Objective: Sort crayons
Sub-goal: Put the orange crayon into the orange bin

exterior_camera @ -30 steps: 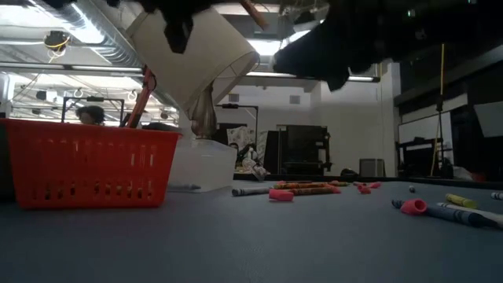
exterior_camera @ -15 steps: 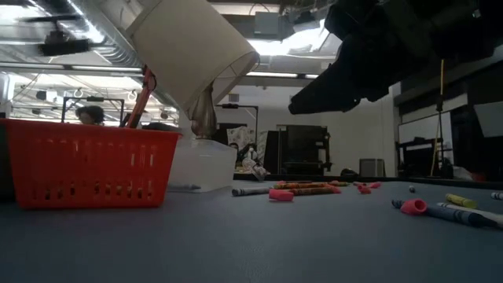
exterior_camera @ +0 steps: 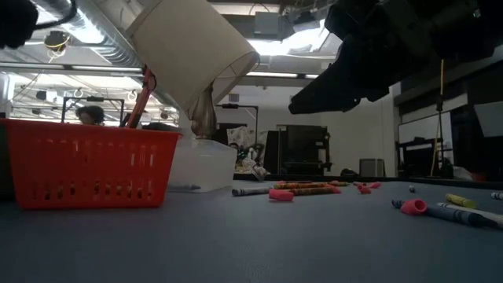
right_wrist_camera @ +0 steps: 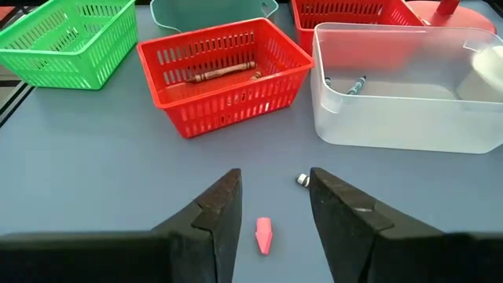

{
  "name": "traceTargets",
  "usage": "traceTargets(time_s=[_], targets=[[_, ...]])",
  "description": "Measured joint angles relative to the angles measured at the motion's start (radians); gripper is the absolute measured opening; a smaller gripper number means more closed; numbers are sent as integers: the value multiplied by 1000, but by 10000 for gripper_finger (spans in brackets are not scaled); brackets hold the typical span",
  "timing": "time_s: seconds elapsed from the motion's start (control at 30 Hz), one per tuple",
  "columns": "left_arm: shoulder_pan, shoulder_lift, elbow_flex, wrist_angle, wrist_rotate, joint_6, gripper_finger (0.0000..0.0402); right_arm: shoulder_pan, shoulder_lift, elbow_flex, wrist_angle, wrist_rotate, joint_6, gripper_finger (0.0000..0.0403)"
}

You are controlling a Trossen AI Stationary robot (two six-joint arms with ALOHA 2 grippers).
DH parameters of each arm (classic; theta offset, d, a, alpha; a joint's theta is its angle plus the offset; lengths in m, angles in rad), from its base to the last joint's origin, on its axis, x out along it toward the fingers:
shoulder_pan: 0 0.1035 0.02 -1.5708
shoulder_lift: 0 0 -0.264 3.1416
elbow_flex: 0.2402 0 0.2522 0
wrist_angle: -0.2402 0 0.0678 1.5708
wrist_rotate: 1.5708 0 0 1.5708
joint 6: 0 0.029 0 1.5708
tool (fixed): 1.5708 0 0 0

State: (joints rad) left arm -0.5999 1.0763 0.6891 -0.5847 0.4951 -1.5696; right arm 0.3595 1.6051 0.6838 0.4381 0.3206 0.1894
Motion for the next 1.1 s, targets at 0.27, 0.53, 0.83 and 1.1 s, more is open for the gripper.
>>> traceTargets(time_s=[0.27,0.53,0.83,1.1], targets=[[0,0,0,-279,-102,-2,16,0,0,0,0,0,0,147],[1,0,0,-358,-212,-2,16,0,0,0,0,0,0,147],[1,1,0,-358,-232,1,16,0,0,0,0,0,-1,147],[1,1,0,-372,-240,7,16,0,0,0,0,0,-1,147]])
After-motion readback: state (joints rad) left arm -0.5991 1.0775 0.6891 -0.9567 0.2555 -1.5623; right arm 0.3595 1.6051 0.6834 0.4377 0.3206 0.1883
